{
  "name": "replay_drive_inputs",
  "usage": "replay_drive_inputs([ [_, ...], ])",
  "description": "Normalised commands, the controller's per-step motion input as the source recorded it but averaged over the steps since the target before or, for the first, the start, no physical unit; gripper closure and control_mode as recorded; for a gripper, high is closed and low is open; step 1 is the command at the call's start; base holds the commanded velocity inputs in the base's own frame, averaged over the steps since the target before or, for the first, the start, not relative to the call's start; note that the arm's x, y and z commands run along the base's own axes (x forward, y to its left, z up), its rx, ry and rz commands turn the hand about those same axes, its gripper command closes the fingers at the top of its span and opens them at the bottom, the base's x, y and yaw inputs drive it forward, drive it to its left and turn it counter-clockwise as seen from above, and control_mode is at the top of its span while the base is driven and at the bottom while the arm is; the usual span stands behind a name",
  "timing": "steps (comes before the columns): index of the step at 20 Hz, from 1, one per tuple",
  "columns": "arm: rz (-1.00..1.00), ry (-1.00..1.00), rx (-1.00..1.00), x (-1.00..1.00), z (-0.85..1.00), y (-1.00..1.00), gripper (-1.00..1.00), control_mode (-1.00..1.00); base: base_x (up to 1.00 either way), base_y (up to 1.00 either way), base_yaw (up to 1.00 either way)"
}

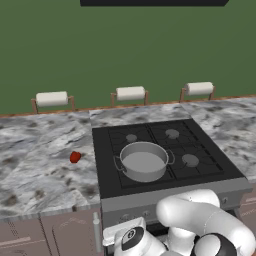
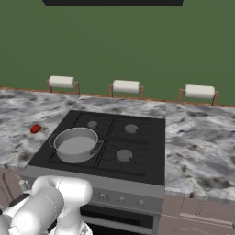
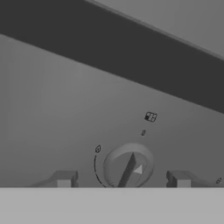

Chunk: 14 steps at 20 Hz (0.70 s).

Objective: Turn on the burner for the pot on the stove. Wait thirty seconds for the pot to heat up. Then add the bell pepper to the pot.

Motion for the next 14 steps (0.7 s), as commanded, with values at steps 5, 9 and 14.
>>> replay_drive_inputs([
  [5,0.0,0.0,0.0,0.02,0.0,0.0,-1.0,-1.0,0.0,0.0,0.0],
  [9,0.0,-0.13,0.01,-0.04,0.15,-0.07,-1.0,-1.0,0.0,0.0,0.0],
  [14,0.0,-0.08,0.0,-0.01,0.06,0.0,-1.0,-1.0,0.0,0.0,0.0],
])
